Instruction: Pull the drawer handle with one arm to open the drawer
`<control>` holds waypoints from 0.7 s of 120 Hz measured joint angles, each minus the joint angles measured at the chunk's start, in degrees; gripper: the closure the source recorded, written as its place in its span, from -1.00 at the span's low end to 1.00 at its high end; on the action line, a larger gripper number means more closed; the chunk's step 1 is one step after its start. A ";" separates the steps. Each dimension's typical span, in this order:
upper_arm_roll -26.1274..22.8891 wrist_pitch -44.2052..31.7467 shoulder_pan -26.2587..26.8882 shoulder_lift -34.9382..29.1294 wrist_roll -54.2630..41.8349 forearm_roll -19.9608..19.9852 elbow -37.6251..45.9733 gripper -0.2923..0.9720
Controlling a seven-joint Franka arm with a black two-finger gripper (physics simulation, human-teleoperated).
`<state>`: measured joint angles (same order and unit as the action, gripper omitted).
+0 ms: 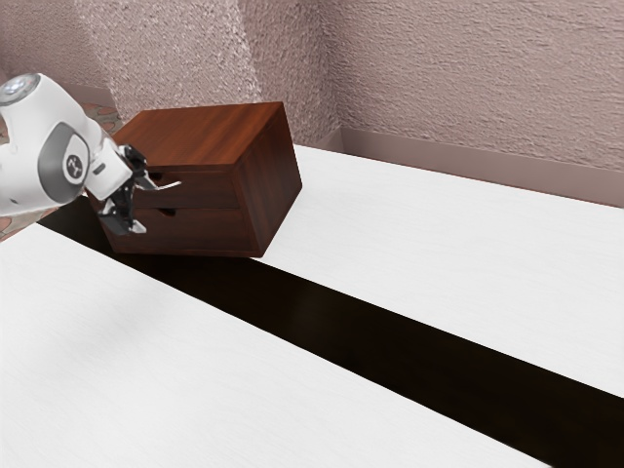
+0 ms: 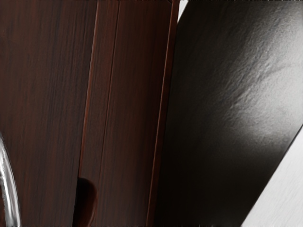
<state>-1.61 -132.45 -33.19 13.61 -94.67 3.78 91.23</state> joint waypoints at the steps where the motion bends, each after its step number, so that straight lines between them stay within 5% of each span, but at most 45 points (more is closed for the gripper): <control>1: 0.00 0.00 0.00 0.02 -0.01 0.00 -0.11 -0.53; 84: 0.04 -0.49 0.05 0.59 -0.35 0.96 0.96 -0.51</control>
<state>-1.57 -132.95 -33.14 14.20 -95.02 4.73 92.19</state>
